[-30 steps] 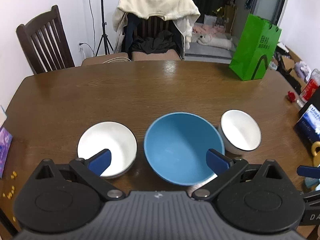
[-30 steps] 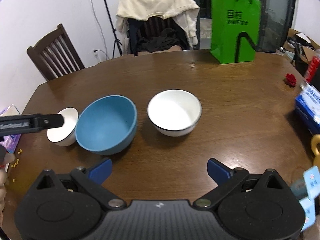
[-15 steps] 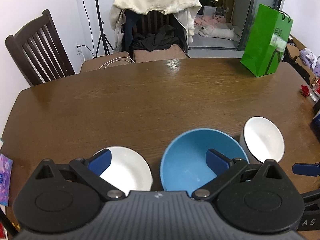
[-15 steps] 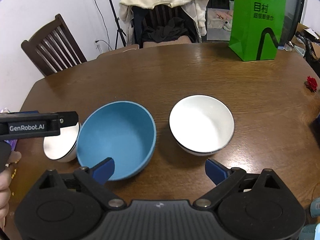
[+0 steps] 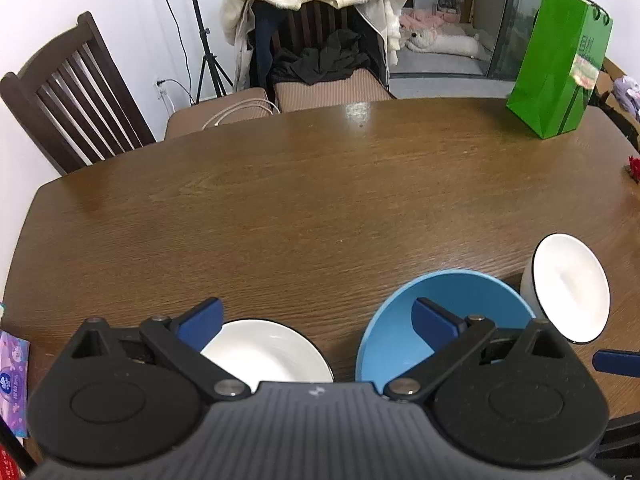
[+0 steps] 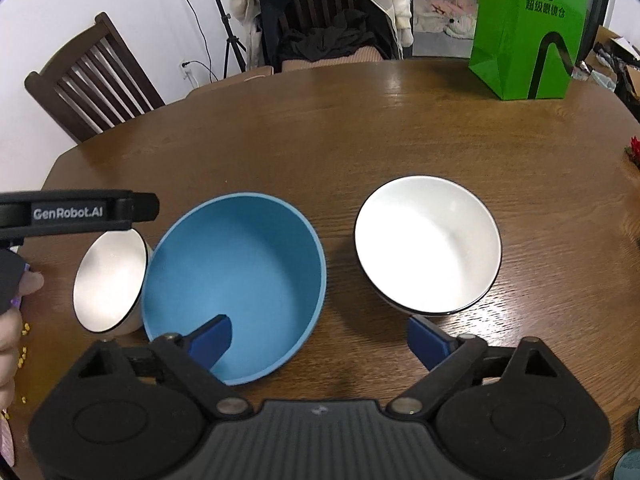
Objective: Organize plates and bowls
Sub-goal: 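Close the left tool on the blue bowl rim while the right tool closes on it, then lift the blue bowl with both tools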
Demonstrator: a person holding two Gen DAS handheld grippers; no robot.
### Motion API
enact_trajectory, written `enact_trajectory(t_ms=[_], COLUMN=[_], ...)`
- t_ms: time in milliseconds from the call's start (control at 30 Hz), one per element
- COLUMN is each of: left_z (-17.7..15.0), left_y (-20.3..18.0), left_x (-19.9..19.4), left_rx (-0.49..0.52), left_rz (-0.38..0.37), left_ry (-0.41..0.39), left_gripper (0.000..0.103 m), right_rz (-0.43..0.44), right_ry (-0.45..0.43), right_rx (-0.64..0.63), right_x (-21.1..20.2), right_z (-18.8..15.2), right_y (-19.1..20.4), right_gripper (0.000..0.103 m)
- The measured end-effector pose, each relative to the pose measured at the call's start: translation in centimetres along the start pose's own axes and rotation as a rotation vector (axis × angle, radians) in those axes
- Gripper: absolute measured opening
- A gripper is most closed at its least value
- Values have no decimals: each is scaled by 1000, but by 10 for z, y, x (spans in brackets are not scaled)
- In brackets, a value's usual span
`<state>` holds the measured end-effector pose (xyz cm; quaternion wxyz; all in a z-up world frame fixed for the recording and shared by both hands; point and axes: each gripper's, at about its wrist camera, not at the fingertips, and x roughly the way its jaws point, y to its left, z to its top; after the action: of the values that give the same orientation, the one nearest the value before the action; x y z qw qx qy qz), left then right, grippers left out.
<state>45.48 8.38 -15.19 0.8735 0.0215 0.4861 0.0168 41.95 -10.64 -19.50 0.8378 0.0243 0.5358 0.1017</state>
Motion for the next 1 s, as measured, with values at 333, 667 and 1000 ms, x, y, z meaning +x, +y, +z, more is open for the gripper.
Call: enact_trajectory(t_ms=[333, 667, 1000], left_z=[-1, -4, -7], left_y=[-16, -24, -26], left_x=[23, 44, 48], left_rx=[57, 92, 88], left_rz=[-48, -64, -106], left_ry=[46, 104, 130], left_gripper=[89, 51, 16], right_rz=[-17, -24, -13], right_ry=[52, 111, 111], right_rx=[41, 97, 96], right_x=[24, 50, 56], right_z=[2, 5, 6], right_y=[-1, -5, 6], right_gripper=[63, 37, 12])
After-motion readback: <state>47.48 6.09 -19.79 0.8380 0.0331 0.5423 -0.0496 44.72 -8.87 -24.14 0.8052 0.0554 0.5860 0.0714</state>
